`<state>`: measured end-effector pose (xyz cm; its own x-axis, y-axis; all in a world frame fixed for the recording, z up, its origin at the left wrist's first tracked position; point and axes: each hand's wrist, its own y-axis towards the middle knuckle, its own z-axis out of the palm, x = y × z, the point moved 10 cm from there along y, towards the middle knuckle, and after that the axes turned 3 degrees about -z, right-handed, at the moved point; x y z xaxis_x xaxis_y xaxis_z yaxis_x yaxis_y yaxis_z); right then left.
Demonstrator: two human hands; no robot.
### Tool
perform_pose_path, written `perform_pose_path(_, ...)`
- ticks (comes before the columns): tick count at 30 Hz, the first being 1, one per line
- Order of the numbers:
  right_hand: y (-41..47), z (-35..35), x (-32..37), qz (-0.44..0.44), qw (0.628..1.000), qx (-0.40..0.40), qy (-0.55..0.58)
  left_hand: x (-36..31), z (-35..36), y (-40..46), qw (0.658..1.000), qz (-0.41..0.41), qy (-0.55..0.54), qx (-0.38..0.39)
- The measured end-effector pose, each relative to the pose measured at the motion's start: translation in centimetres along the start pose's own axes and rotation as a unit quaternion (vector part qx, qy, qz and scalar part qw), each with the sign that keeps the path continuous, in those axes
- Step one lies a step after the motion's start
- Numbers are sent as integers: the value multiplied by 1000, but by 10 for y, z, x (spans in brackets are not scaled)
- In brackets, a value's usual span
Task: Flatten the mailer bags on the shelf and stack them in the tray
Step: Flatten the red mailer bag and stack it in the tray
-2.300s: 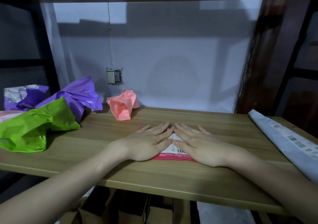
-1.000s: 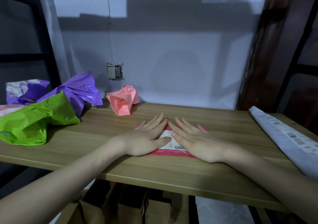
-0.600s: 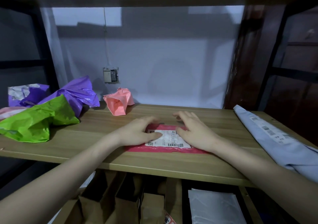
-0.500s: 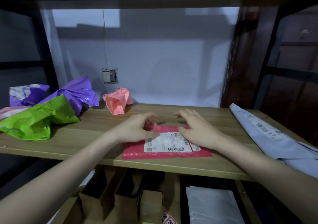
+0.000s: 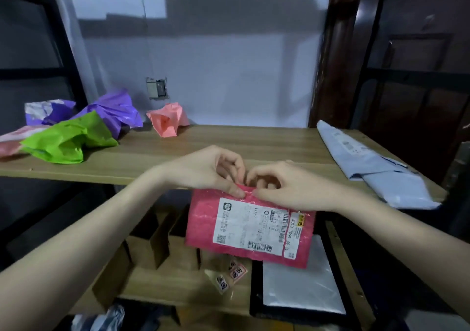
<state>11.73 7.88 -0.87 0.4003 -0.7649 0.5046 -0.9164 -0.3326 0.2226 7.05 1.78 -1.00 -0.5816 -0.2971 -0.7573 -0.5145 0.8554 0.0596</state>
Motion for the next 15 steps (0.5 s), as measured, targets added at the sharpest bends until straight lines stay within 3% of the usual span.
perform_pose_path(4, -40, 33, -20, 28, 996, 63, 49, 11, 49, -4, 998, -37, 20, 46)
perform_pose_path(8, -76, 50, -53, 61, 993, 40, 88, 35, 83, -1, 992, -53, 111, 40)
perform_pose_path(11, -100, 60, -90, 113, 986, 14, 120, 88, 95, 2, 981, -119, 154, 20)
perform_pose_path(15, -131, 70, -153, 204, 964, -80, 149, 148, 130, -5, 970, -241, 23, 6)
